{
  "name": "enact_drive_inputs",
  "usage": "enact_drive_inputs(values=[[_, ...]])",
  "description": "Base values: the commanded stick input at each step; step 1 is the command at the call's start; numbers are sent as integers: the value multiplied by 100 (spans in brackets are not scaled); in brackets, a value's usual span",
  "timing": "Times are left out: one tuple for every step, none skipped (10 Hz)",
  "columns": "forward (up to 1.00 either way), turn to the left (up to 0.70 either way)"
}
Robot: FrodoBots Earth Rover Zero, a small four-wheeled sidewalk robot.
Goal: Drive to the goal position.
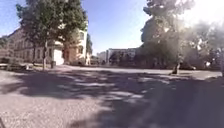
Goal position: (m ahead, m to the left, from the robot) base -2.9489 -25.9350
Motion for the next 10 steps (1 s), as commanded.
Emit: enact_drive_inputs(values=[[70, 0], [70, 0], [70, 0], [70, 0], [70, 0], [70, 0], [70, -5], [70, -14], [70, -14], [70, -14]])
